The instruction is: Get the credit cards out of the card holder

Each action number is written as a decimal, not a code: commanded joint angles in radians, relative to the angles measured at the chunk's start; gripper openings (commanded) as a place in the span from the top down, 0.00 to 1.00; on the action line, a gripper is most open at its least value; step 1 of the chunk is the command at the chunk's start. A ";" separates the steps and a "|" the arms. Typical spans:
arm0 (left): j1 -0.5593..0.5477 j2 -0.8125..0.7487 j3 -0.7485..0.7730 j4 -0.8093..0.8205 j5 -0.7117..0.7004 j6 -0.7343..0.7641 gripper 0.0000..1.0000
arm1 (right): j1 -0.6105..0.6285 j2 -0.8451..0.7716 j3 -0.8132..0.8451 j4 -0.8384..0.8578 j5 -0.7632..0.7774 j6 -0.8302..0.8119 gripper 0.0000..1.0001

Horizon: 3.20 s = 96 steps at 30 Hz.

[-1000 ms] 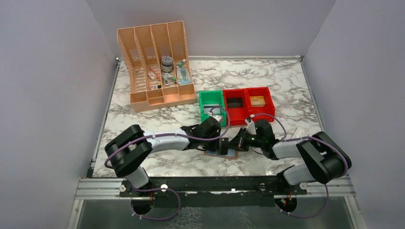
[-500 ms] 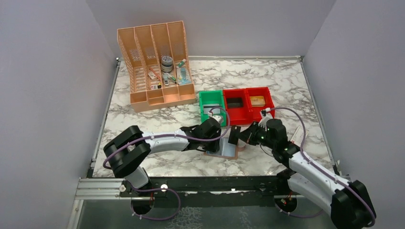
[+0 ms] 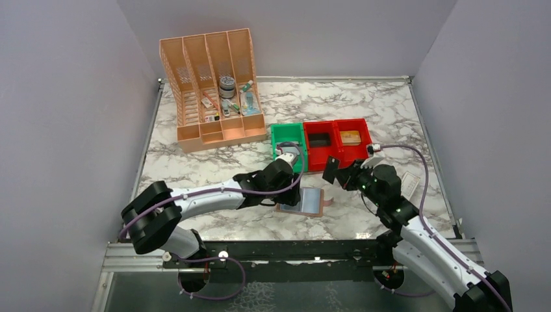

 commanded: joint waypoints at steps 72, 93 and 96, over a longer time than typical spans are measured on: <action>0.200 -0.358 -0.172 -0.119 -0.110 -0.062 0.01 | -0.073 0.947 0.505 0.315 -0.076 -1.375 0.99; 0.200 -0.383 -0.172 -0.130 -0.090 -0.067 0.01 | -0.073 1.072 0.602 0.237 -0.123 -1.482 0.99; 0.200 -0.383 -0.178 -0.135 -0.086 -0.080 0.01 | -0.074 1.068 0.588 0.260 -0.142 -1.482 0.94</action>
